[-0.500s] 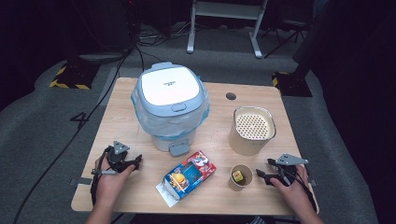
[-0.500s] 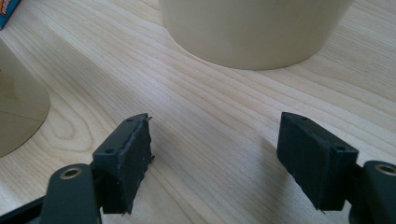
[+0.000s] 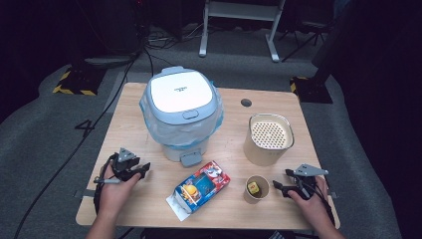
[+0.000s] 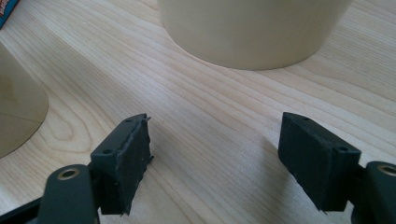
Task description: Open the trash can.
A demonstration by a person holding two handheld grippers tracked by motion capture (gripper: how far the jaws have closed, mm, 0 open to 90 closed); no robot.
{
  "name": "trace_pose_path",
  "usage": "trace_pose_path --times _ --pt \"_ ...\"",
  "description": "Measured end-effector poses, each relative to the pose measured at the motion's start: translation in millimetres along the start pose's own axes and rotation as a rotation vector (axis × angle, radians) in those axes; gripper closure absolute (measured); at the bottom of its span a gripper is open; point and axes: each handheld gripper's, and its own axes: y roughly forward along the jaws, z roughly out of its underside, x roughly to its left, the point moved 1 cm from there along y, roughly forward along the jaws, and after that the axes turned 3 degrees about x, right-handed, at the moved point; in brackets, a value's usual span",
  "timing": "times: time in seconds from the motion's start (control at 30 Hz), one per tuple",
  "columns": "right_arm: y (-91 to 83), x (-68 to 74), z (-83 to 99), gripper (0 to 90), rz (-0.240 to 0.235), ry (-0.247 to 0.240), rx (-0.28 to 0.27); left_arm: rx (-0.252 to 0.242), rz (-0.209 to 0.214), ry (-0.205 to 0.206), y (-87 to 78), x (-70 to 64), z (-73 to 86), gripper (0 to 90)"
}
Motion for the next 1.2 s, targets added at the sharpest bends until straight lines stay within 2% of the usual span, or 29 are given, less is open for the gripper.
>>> trace_pose_path --times 0.5,0.9,1.2 --pt "0.1 -0.2 -0.1 25.2 0.001 0.0 0.001 -0.052 0.126 0.083 -40.5 -17.0 -29.9 55.9" --pt "0.1 -0.2 -0.1 25.2 0.0 0.0 0.001 -0.107 0.182 0.17 -65.4 -40.7 -55.8 57.4" --pt "0.1 -0.1 -0.1 25.2 0.0 0.001 0.0 -0.167 0.279 0.227 -81.0 -57.7 -75.0 59.5"
